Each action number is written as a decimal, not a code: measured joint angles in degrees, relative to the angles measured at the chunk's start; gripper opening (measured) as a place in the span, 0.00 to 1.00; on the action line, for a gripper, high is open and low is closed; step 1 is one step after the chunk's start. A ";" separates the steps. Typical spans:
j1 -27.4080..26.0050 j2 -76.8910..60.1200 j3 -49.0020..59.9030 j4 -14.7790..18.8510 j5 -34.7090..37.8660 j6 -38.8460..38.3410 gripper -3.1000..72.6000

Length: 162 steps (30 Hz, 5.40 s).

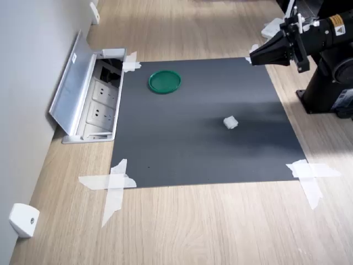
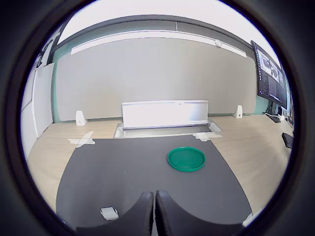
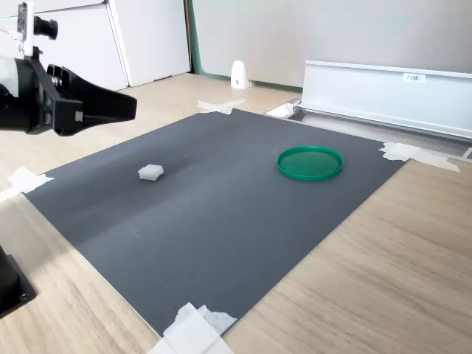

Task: Grasp a white terminal and put it on the green lid.

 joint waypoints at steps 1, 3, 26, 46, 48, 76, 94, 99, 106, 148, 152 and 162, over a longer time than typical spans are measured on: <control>0.00 0.00 0.00 0.00 0.00 0.00 0.03; 0.00 0.00 0.00 0.00 0.00 0.00 0.03; 0.00 4.46 -1.12 0.00 0.18 -1.61 0.03; 6.21 42.91 -29.17 -1.65 13.06 -5.15 0.03; 10.57 45.85 -31.54 -2.51 17.60 -5.15 0.03; 17.83 63.42 -40.95 -4.58 33.17 -20.90 0.69; 17.90 68.65 -49.71 2.80 33.23 -11.62 0.81; 17.90 71.04 -46.28 1.98 29.75 -11.62 0.80; 17.90 74.09 -41.22 0.43 26.61 -12.04 0.80; 17.90 87.98 -40.09 -1.95 20.99 -12.04 0.72; 17.90 87.98 -40.14 -2.51 20.99 -12.11 0.61; 17.90 88.15 -41.48 -2.51 23.21 -16.28 0.45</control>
